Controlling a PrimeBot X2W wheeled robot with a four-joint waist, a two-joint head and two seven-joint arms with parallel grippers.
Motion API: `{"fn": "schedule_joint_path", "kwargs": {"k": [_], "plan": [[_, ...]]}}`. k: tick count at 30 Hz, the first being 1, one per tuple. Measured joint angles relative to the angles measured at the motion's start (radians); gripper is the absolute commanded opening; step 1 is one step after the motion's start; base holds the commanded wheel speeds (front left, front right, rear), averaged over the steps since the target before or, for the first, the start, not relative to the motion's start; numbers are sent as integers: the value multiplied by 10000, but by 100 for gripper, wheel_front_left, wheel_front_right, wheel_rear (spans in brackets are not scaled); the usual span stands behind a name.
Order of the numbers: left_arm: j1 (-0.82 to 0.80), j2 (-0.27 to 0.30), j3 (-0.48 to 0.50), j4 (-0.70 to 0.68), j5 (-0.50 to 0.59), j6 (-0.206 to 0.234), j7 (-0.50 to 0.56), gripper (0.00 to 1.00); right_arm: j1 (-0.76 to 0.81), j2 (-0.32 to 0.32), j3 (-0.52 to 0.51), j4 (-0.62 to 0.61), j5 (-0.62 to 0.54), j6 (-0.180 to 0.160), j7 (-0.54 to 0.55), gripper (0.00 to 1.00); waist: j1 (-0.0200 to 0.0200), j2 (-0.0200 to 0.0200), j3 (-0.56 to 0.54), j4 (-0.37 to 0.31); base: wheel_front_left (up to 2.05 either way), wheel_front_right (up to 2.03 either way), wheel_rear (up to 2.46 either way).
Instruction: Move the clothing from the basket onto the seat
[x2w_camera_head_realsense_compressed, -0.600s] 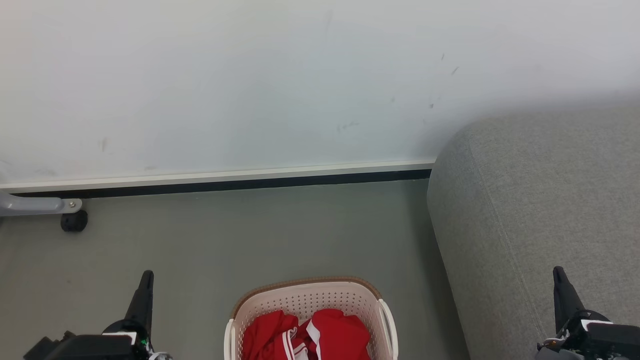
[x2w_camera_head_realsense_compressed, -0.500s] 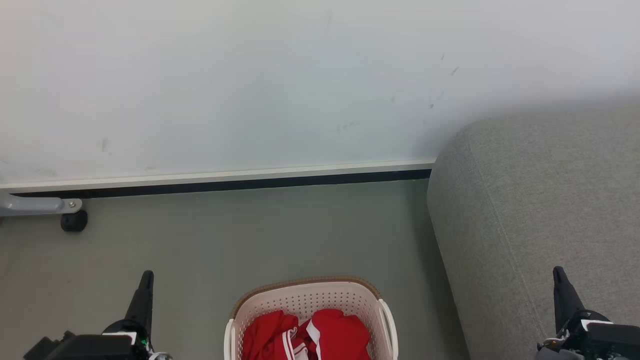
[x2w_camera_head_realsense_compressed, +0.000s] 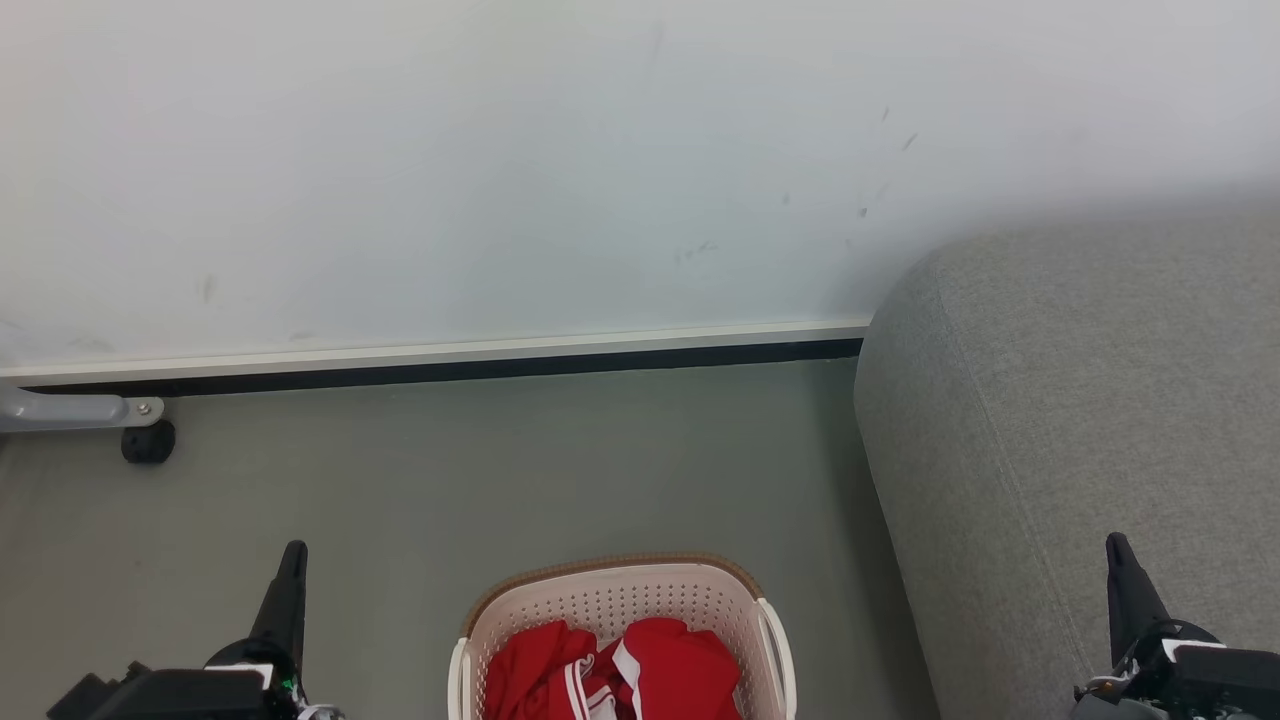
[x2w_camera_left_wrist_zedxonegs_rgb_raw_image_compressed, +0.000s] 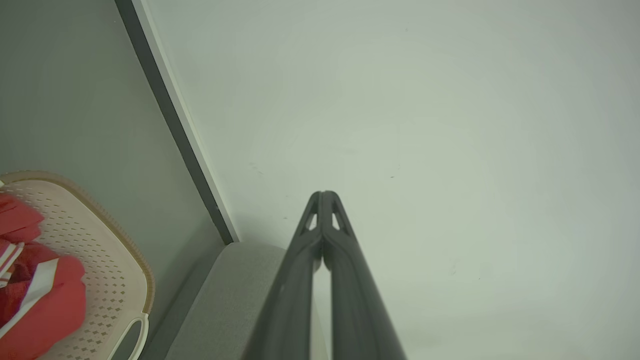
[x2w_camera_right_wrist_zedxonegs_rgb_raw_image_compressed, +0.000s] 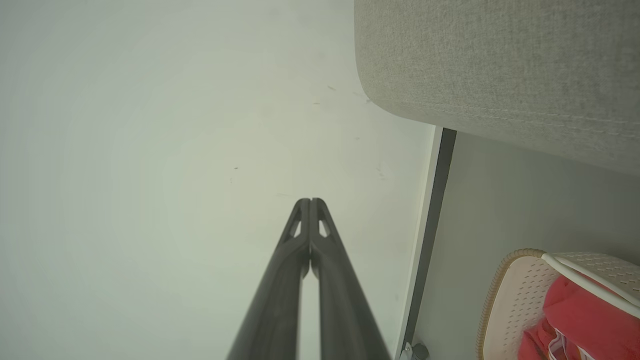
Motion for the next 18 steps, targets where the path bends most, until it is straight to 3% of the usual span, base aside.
{"fn": "schedule_joint_path", "kwargs": {"k": [8, 9, 10, 11, 12, 18], "plan": [[0, 0, 0, 0, 0, 0, 0, 0, 0, 0, 0, 0, 0, -2, 0, 0, 0, 0, 0, 0, 0, 0, 0], [18, -4, -8, 40, 0, 4, 0, 100, 12, 8, 6, 48, -6, -2, 0, 100, 0, 0, 0, 0, 0, 0, 0], [72, -19, -17, 128, 0, 10, 0, 100, 52, 29, 13, 150, -6, -15, 0, 100, 0, 0, 0, 0, 0, 0, 0], [154, -48, -23, 232, 0, 13, 0, 0, 125, 61, 21, 251, -6, -17, 0, 0, 0, 0, 0, 0, 0, 0, 0], [265, -81, -33, 345, 0, 15, 0, 100, 224, 104, 31, 366, -6, -19, 0, 100, 0, 0, 0, 0, 0, 0, 0], [497, -130, -123, 537, 0, 33, -105, 100, 445, 199, 121, 531, 15, -33, -92, 100, 0, 0, 3, -1, 0, 0, 0]]}}
